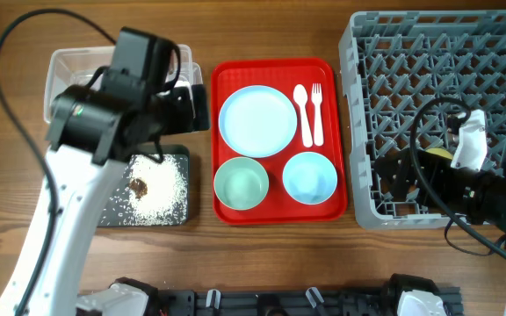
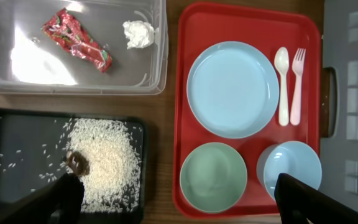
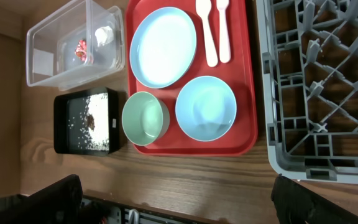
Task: Sort waste into correct bins and load items into the dishwasher rack
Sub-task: 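Release the waste in the bin and retract the left gripper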
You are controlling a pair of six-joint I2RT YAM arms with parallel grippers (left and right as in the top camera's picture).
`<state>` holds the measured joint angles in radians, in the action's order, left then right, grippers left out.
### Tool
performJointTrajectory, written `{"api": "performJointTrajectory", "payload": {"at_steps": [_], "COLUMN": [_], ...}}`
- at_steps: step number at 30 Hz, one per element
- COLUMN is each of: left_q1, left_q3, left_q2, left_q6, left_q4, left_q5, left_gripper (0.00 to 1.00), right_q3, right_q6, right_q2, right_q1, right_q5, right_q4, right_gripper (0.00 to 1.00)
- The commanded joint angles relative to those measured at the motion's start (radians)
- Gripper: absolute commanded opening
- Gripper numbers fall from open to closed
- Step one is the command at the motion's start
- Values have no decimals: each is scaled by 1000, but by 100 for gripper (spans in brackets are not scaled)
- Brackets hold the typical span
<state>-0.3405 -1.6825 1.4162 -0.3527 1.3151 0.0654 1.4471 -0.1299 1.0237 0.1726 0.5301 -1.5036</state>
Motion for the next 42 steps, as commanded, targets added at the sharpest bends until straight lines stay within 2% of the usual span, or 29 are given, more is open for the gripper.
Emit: {"api": "performJointTrajectory", "payload": {"at_steps": [1,5,11,25,28,31,35,40,42], "left_q1": [-5,-5,-5,-5,-5,-5,-5,-5,-5], "left_q3": [-15,-15,-15,-15,-15,-15,-15,-15,-15], "left_q2": [-127,-254,-357,-286,-268,-256,-261,-273,-275], "left_q6": [12,12,8,8,8,8,9,8,8], "left_q4": [18,10,15,100,100,116,159,163,163], "left_q5": [11,69,74,74,74,74,74,74,74], "left_gripper": [100,100,100,100,100,100,100,100,100], "right_q3": [-2,-2,-2,-2,-2,-2,-2,-2,-2], "right_q6": [-4,-4,-3,-7,-104,-106,-106,-109,-109], "right_q2": [5,14,35,141,167,171,87,-137,-217], "right_q1": [-6,-6,-6,-6,-6,-6,-6,-6,-6], "right_q5": [-14,-14,-14,-13,-12,17,-91,-278,-291], "right_q4": [0,0,1,3,18,11,26,53,84], "right_gripper": [100,100,100,100,100,100,100,100,100]}}
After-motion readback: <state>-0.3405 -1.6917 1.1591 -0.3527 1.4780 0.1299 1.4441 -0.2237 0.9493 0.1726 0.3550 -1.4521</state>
